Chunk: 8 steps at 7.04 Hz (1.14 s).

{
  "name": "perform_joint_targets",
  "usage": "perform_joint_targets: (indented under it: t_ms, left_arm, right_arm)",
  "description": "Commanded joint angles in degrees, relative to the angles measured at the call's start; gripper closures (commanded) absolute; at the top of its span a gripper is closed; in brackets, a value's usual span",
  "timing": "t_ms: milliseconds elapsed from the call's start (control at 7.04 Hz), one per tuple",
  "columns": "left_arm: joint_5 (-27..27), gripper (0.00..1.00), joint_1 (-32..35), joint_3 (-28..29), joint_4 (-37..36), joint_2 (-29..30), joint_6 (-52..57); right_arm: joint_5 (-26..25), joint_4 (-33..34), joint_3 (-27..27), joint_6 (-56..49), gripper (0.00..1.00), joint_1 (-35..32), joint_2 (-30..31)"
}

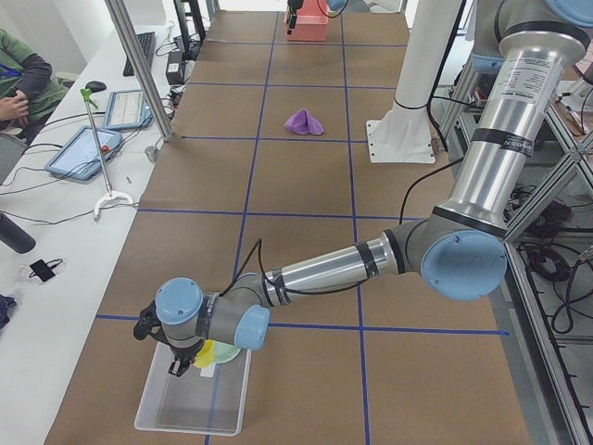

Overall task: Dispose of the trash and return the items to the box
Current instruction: 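Lower the yellow cup into the clear bin beside the bowl and release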

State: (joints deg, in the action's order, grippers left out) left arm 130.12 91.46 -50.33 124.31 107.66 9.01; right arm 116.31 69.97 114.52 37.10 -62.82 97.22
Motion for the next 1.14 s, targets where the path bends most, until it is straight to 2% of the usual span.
perform_joint_targets:
  t_ms: [0, 568, 710, 994]
  left_arm:
    - [-0.2, 1.0, 0.0, 5.6, 4.4, -0.1, 0.0]
    - [-0.4, 0.98, 0.0, 7.1, 5.9, -1.0, 0.0]
    - [-0.4, 0.68, 0.0, 7.2, 6.1, -1.5, 0.0]
    - [-0.4, 0.24, 0.0, 6.7, 6.7, -1.8, 0.7]
  right_arm:
    - [-0.3, -0.1, 0.1, 0.1, 0.0, 0.3, 0.0]
    - [-1.6, -0.1, 0.3, 0.1, 0.0, 1.0, 0.0]
    - [-1.7, 0.0, 0.3, 0.1, 0.0, 1.0, 0.0]
    - [-1.7, -0.1, 0.4, 0.1, 0.0, 1.0, -0.1]
